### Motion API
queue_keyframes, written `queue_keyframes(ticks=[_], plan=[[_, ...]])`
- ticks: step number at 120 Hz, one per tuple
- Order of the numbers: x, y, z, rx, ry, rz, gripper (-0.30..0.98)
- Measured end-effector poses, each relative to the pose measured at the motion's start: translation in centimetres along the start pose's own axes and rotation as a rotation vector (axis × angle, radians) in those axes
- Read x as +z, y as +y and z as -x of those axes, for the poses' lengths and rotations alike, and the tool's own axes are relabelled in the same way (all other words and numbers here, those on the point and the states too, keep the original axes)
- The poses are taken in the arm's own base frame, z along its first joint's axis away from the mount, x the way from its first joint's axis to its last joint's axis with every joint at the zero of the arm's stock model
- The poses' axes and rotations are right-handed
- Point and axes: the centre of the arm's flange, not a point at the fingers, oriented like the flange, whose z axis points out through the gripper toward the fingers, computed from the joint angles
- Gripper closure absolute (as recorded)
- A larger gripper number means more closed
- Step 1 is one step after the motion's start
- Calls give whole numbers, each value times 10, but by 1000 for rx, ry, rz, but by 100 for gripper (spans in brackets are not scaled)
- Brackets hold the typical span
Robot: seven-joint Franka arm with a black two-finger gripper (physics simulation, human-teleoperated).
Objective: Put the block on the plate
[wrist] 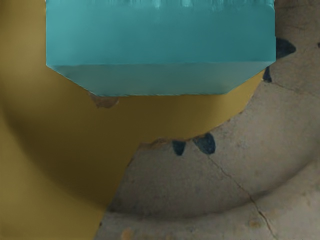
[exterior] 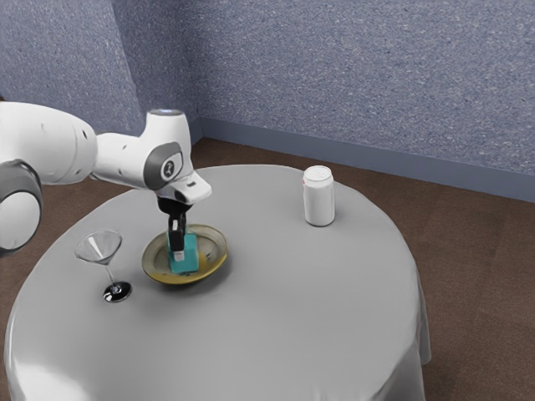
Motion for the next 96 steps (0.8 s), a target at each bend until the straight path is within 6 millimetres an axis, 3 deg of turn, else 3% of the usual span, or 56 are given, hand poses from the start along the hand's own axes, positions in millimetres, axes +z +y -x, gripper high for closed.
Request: queue_keyframes(ticks=[17, 33, 55, 82, 96], plan=[[-6, 0, 0, 2, 11, -13, 10], [-37, 7, 0, 8, 43, -40, 5], [-107, 40, -9, 31, 85, -49, 2], [-219, 70, -12, 51, 131, -96, 1], [-254, 87, -8, 58, 144, -102, 0]])
